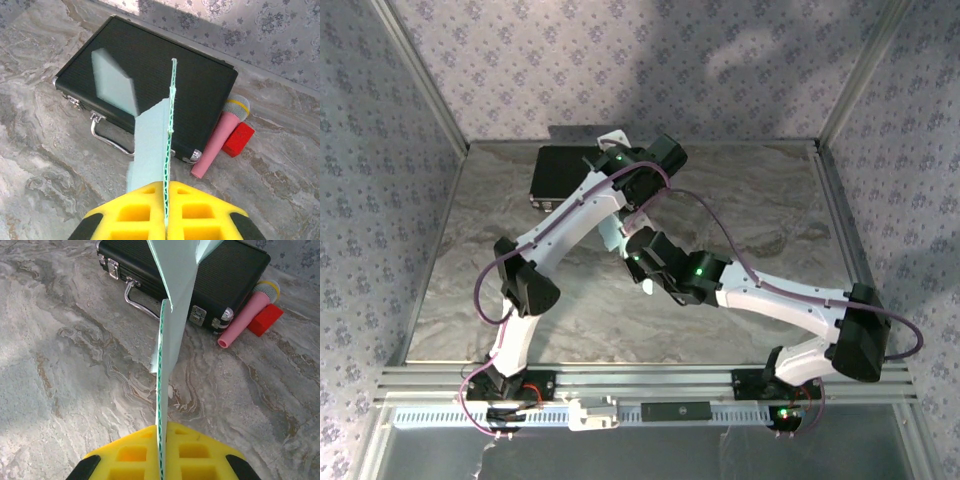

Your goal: Fold the paper box

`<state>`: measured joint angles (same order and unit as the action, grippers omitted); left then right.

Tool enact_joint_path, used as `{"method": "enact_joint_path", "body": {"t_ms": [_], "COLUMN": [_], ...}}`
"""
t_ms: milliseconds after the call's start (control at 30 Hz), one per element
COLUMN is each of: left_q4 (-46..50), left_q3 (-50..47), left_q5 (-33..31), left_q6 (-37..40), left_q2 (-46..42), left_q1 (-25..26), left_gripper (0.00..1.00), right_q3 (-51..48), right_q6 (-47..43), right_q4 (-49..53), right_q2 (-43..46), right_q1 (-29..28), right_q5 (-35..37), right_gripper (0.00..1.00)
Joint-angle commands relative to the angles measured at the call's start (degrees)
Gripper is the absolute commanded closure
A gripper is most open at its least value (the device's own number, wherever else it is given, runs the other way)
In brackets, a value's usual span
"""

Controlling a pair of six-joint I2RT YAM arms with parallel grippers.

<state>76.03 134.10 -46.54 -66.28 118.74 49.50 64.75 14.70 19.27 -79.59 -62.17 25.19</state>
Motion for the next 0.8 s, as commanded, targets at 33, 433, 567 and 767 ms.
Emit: {"method": "enact_joint_path", "body": {"t_ms": [33, 433, 567, 767], "left_q4": [-5.3, -51.1, -55.9, -71.1], "left_q3": [-0.2, -59.8, -68.0, -79.8], "left_q5": [6.0, 54.3, 64.5, 72.3], "left_q6": [13.0, 35.3, 46.2, 57.6], "left_q2": [-8.3, -47.2, -48.2, -51.7], "left_q1": [-0.9, -30.7, -34.9, -37.5], "left_gripper": [0.94, 0.13, 0.24, 0.34], "right_q3": [-3.4, -7.6, -6.5, -3.6], "right_q6": [-2.6, -13.7, -15.3, -15.2], "right_q4": [-0.9, 4.9, 8.2, 13.3], "right_q2": [6.0, 18.0, 20.8, 22.3], "right_q1": [2.8, 15.8, 19.4, 23.1], "right_q5": [-3.7, -27.0, -33.7, -42.8], "right_gripper": [1.00, 1.00, 1.00, 1.00]}}
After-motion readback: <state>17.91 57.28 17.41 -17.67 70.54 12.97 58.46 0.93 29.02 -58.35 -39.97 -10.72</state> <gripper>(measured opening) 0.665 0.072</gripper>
